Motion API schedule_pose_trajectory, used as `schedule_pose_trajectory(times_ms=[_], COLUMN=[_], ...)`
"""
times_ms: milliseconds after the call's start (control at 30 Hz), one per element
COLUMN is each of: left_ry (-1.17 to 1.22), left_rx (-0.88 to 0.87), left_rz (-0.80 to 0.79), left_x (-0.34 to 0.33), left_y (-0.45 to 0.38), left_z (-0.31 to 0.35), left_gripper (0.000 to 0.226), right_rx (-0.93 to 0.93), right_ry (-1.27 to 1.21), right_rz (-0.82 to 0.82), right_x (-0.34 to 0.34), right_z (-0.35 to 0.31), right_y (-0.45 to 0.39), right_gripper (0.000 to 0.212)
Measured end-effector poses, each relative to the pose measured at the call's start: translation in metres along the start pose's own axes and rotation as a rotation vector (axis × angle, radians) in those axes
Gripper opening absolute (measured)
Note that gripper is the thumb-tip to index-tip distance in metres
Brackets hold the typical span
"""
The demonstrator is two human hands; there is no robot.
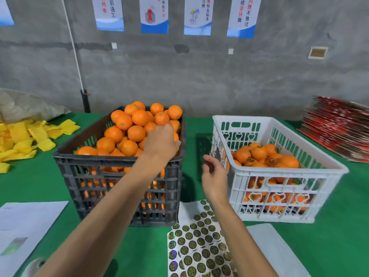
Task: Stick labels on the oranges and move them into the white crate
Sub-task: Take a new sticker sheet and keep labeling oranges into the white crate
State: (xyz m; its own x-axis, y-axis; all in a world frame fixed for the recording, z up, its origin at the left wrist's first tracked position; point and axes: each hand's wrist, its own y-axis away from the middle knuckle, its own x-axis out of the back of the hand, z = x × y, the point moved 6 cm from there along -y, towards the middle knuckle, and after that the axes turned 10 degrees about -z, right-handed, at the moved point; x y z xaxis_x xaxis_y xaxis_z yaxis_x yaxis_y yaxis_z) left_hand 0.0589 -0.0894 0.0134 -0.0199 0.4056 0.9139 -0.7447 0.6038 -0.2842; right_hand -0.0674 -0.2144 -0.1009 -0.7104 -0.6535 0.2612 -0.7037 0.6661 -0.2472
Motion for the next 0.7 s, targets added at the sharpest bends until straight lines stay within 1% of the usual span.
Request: schedule_pose_trajectory(times_ms=[67, 100, 133, 200, 233, 300, 400, 467, 567, 633, 700], left_ry=[0.046, 0.086, 0.125, 0.172, 0.186, 0.237, 0.283, 0.282, 0.276, 0.277, 0.294], left_rx=[0.012, 0.025, 0.039, 0.053, 0.055, 0.062, 0.076, 0.079, 0.096, 0.104, 0.108], left_rz=[-0.01, -0.013, -0.016, -0.014, -0.014, -0.032, -0.041, -0.031, -0.035, -0.047, -0.046], left_x=[-0.009, -0.011, -0.011, -0.011, -0.011, -0.014, -0.018, -0.018, -0.019, -0.02, -0.02], left_y=[0.003, 0.003, 0.003, 0.003, 0.003, 0.003, 0.004, 0.003, 0.003, 0.004, 0.005], left_z=[-0.002, -0.005, -0.007, -0.01, -0.011, -0.014, -0.018, -0.02, -0.02, -0.02, -0.021], left_gripper=[0.033, 0.035, 0.039, 0.045, 0.047, 0.055, 0.063, 0.063, 0.062, 0.062, 0.061], right_rx=[-0.097, -0.144, -0.186, -0.249, -0.247, -0.208, -0.123, -0.136, -0.182, -0.215, -0.237], right_ry=[0.186, 0.287, 0.39, 0.583, 0.656, 0.75, 0.894, 0.923, 0.951, 0.91, 0.848], right_rz=[-0.057, -0.114, -0.188, -0.34, -0.386, -0.43, -0.426, -0.403, -0.411, -0.418, -0.403], right_x=[0.009, 0.01, 0.008, 0.0, -0.005, -0.013, -0.022, -0.024, -0.027, -0.027, -0.024], right_z=[0.032, 0.049, 0.065, 0.093, 0.104, 0.12, 0.13, 0.13, 0.127, 0.128, 0.132], right_y=[0.009, 0.014, 0.019, 0.033, 0.038, 0.046, 0.051, 0.045, 0.031, 0.022, 0.016], right_gripper=[0.033, 0.032, 0.028, 0.012, 0.013, 0.03, 0.049, 0.053, 0.047, 0.043, 0.043])
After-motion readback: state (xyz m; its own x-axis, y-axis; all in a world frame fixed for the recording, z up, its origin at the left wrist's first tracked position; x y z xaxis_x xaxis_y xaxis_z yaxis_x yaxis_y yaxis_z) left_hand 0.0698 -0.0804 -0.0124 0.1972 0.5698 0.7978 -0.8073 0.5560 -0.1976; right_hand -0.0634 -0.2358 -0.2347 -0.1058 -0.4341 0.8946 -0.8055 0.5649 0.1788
